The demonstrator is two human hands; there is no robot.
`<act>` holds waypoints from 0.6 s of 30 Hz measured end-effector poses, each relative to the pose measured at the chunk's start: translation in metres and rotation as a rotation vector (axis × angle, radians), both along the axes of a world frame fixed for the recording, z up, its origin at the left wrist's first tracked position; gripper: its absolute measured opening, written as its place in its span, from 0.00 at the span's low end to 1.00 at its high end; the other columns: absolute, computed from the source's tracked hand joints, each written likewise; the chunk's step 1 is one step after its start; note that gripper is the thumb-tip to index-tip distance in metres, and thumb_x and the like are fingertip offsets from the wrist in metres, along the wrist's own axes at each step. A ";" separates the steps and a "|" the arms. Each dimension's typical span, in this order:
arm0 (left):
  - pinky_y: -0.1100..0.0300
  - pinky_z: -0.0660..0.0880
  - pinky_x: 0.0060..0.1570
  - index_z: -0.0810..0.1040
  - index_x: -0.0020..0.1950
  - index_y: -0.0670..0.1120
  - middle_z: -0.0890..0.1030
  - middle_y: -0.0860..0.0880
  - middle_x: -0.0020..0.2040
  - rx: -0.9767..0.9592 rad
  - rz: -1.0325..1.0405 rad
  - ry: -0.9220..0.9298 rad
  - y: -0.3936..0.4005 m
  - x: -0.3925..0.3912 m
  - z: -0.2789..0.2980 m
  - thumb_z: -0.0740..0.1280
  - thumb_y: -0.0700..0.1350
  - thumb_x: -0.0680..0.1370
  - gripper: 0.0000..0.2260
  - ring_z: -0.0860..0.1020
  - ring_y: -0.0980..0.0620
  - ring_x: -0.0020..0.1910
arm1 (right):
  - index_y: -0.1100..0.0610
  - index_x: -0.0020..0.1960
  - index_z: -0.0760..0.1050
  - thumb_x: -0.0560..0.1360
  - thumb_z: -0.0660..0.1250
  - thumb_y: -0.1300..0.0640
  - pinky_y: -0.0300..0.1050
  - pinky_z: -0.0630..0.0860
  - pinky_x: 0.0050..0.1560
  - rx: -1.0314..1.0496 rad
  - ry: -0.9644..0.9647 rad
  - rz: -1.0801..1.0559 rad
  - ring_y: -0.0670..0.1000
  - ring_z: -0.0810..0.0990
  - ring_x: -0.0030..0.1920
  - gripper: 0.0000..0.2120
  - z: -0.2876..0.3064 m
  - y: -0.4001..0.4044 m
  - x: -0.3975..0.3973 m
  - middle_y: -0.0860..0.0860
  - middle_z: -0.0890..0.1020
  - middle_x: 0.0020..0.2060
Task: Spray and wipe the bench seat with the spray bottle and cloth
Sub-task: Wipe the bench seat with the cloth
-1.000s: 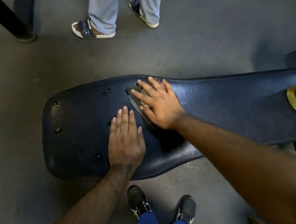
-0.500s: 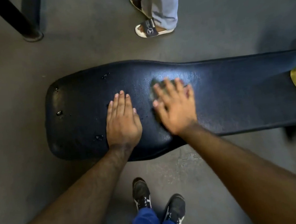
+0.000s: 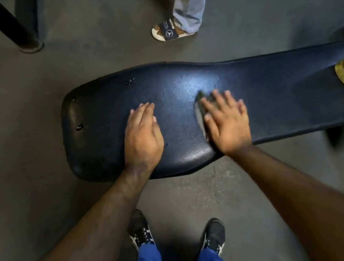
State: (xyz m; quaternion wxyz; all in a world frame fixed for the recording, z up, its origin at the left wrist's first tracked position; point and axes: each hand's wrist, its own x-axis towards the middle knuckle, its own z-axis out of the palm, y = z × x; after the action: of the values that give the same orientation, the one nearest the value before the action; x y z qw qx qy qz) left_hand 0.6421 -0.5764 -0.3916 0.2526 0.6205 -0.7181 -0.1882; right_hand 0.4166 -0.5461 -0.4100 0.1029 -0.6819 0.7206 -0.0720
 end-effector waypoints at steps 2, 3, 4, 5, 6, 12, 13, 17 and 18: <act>0.50 0.58 0.75 0.74 0.68 0.36 0.76 0.39 0.67 -0.033 0.002 -0.082 0.002 0.022 0.005 0.57 0.40 0.79 0.19 0.71 0.42 0.70 | 0.45 0.79 0.63 0.80 0.50 0.41 0.67 0.49 0.78 0.039 0.016 -0.263 0.59 0.54 0.81 0.28 -0.002 0.009 0.044 0.52 0.61 0.80; 0.49 0.59 0.75 0.73 0.68 0.37 0.75 0.39 0.68 -0.028 0.019 -0.124 0.002 0.032 0.006 0.57 0.41 0.79 0.20 0.71 0.41 0.70 | 0.46 0.79 0.62 0.80 0.51 0.41 0.67 0.49 0.78 0.027 0.038 -0.174 0.59 0.53 0.81 0.28 0.001 0.024 0.072 0.52 0.60 0.81; 0.48 0.58 0.76 0.73 0.69 0.37 0.74 0.39 0.70 -0.008 0.037 -0.159 0.000 0.040 0.006 0.57 0.43 0.78 0.21 0.69 0.41 0.72 | 0.46 0.79 0.61 0.81 0.52 0.41 0.67 0.49 0.78 0.012 0.040 0.014 0.59 0.54 0.81 0.28 0.004 0.040 0.088 0.52 0.59 0.81; 0.47 0.57 0.76 0.71 0.70 0.37 0.71 0.38 0.71 0.024 0.041 -0.185 0.000 0.048 0.004 0.58 0.44 0.78 0.22 0.67 0.40 0.73 | 0.46 0.79 0.62 0.81 0.53 0.41 0.67 0.51 0.77 0.029 0.036 0.220 0.59 0.54 0.81 0.28 0.006 0.052 0.086 0.52 0.60 0.81; 0.48 0.55 0.77 0.70 0.71 0.37 0.69 0.37 0.73 0.058 0.020 -0.194 0.001 0.054 0.001 0.58 0.44 0.78 0.23 0.65 0.40 0.74 | 0.46 0.79 0.62 0.81 0.54 0.41 0.67 0.53 0.76 0.027 0.041 0.367 0.58 0.55 0.81 0.28 0.005 0.049 0.071 0.52 0.61 0.80; 0.49 0.55 0.76 0.70 0.71 0.36 0.68 0.38 0.74 0.058 -0.091 -0.133 -0.001 0.083 -0.003 0.56 0.44 0.79 0.22 0.64 0.41 0.75 | 0.47 0.79 0.62 0.79 0.51 0.41 0.69 0.52 0.76 0.030 0.064 -0.324 0.61 0.55 0.80 0.30 0.006 0.023 0.131 0.54 0.60 0.80; 0.48 0.56 0.76 0.71 0.71 0.36 0.69 0.38 0.73 0.032 -0.075 -0.174 -0.002 0.089 -0.003 0.55 0.45 0.79 0.23 0.65 0.40 0.75 | 0.47 0.79 0.62 0.79 0.52 0.41 0.69 0.52 0.76 0.018 0.066 -0.100 0.61 0.56 0.80 0.29 0.008 0.039 0.150 0.53 0.60 0.80; 0.46 0.55 0.77 0.67 0.74 0.37 0.66 0.38 0.75 0.007 -0.074 -0.337 -0.003 0.106 -0.013 0.55 0.47 0.80 0.24 0.62 0.41 0.76 | 0.47 0.78 0.65 0.80 0.54 0.43 0.68 0.56 0.75 0.005 0.061 0.232 0.59 0.58 0.80 0.28 0.010 0.020 0.107 0.53 0.63 0.79; 0.46 0.55 0.77 0.67 0.74 0.37 0.66 0.38 0.76 -0.005 -0.077 -0.355 -0.002 0.106 -0.015 0.55 0.47 0.80 0.24 0.62 0.42 0.76 | 0.47 0.79 0.63 0.80 0.53 0.42 0.68 0.53 0.76 0.006 0.056 0.018 0.59 0.56 0.80 0.28 0.008 -0.001 0.099 0.53 0.62 0.80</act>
State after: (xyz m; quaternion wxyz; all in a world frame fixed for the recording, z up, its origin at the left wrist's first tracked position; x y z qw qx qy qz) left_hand 0.7477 -0.5782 -0.4070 0.1159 0.6154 -0.7751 -0.0835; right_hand 0.5161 -0.5473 -0.4019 0.0854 -0.6897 0.7173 -0.0500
